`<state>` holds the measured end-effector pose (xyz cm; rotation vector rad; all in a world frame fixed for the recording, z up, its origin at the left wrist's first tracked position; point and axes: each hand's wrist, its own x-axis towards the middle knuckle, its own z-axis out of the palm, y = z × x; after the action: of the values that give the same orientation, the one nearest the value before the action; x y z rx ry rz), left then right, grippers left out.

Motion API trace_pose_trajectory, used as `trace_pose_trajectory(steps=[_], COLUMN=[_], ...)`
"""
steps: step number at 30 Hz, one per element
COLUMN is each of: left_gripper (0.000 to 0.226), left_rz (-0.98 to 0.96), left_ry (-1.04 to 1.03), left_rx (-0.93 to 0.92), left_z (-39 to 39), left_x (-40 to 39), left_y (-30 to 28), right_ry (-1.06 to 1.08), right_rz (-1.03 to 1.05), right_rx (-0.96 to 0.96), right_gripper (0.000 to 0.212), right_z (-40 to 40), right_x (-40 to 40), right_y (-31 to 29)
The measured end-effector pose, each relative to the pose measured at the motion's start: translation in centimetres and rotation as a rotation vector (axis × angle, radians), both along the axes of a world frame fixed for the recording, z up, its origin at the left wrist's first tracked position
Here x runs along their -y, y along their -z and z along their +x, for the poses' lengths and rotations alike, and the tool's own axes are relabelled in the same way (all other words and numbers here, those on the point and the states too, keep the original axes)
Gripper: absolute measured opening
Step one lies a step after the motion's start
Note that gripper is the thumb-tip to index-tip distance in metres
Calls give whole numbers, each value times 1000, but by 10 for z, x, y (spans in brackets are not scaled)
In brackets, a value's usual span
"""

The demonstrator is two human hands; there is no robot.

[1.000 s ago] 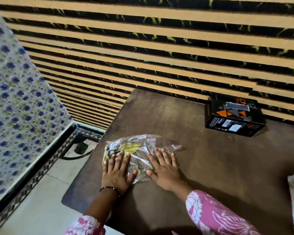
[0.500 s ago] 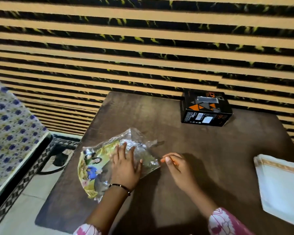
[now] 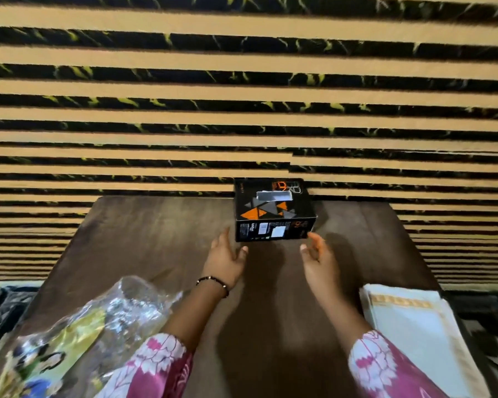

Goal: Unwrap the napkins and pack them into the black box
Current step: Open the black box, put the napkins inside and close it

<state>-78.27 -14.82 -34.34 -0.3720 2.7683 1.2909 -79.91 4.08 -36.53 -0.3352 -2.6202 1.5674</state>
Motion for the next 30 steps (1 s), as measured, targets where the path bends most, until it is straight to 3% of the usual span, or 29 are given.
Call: trace_pose_trajectory(steps=[6, 11, 15, 20, 25, 30], left_gripper=[57, 52, 46, 45, 47, 43], left_rz=[15, 115, 182, 206, 443, 513], left_ry=[-128, -198, -219, -218, -244, -257], left_rx=[31, 11, -28, -2, -13, 2], left_z=[-45, -52, -45, -18, 35, 104], left_x=[-18, -26, -24, -22, -15, 0], left_y=[9, 13, 14, 15, 15, 17], right_ry=[12, -49, -69, -59, -54, -144], right_rz=[-210, -325, -336, -420, -478, -420], right_rx=[187, 212, 224, 268, 267, 278], right_gripper=[65, 48, 51, 50, 50, 56], right_z=[-81, -92, -87, -47, 17, 86], right_x=[-20, -21, -30, -39, -36, -42], right_y=[-1, -3, 4, 1, -5, -17])
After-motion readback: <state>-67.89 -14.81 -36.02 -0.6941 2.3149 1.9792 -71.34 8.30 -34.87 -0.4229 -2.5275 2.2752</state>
